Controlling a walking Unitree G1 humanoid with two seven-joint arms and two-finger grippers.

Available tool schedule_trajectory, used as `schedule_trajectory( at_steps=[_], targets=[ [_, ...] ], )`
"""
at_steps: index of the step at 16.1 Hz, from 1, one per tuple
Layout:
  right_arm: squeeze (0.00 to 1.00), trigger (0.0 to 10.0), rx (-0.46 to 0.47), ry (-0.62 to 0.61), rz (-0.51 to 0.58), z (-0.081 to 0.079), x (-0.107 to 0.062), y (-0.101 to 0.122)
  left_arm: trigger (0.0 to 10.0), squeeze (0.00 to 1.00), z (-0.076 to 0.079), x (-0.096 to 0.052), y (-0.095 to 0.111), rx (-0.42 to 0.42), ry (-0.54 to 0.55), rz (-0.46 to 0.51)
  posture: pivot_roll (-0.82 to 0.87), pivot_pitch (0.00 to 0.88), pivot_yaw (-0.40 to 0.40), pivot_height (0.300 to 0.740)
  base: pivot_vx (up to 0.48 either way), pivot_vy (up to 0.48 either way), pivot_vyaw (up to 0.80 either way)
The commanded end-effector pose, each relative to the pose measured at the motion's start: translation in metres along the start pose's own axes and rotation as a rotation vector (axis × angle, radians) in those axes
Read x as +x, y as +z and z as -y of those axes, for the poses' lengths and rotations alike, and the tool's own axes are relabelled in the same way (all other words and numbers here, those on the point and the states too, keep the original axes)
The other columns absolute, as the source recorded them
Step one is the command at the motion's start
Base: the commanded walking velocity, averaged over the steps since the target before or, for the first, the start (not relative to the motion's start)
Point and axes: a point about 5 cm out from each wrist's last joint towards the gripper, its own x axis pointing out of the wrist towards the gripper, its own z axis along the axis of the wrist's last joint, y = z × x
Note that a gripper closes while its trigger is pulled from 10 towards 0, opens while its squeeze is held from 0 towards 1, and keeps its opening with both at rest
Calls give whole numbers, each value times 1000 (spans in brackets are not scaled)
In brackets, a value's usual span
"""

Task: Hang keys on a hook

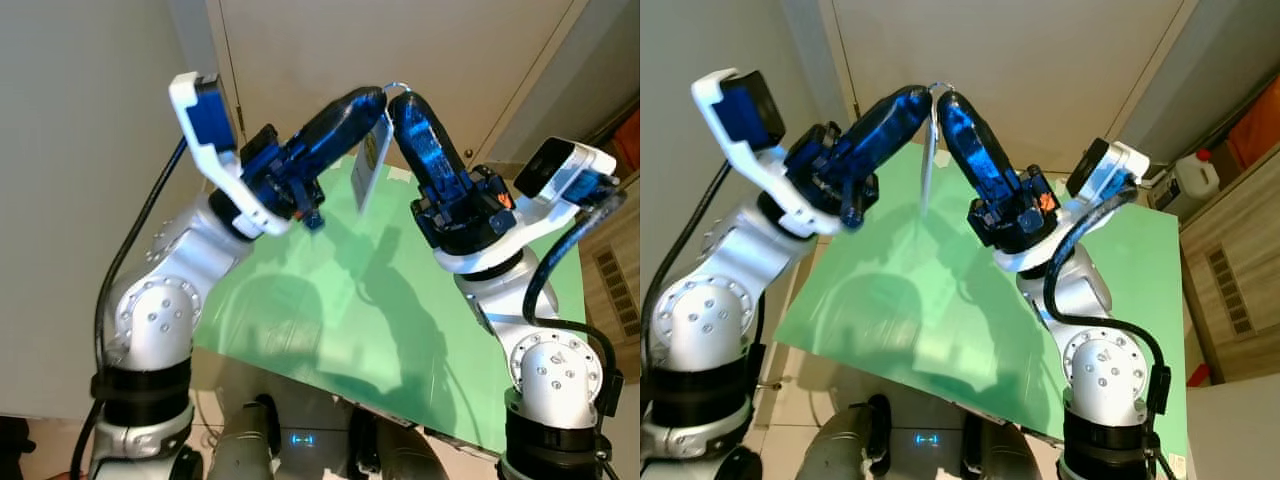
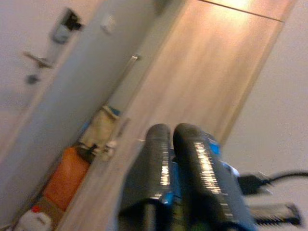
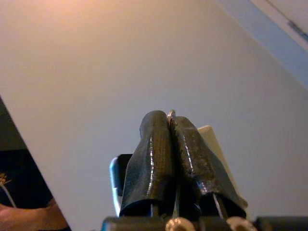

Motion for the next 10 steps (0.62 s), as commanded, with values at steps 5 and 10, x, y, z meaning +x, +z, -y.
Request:
schedule_trajectory(
  at_steps=[5,10],
  targets=[
    [0,0,-42,-74,58,9,1,10,10000,1000,-1,-2,4,9,24,16,47,187,-15,740,0,0,0],
    [0,0,-215,-399,46,42,-20,18,10000,0,-41,-26,-3,209,443,-8,44,180,-10,740,0,0,0]
  ],
)
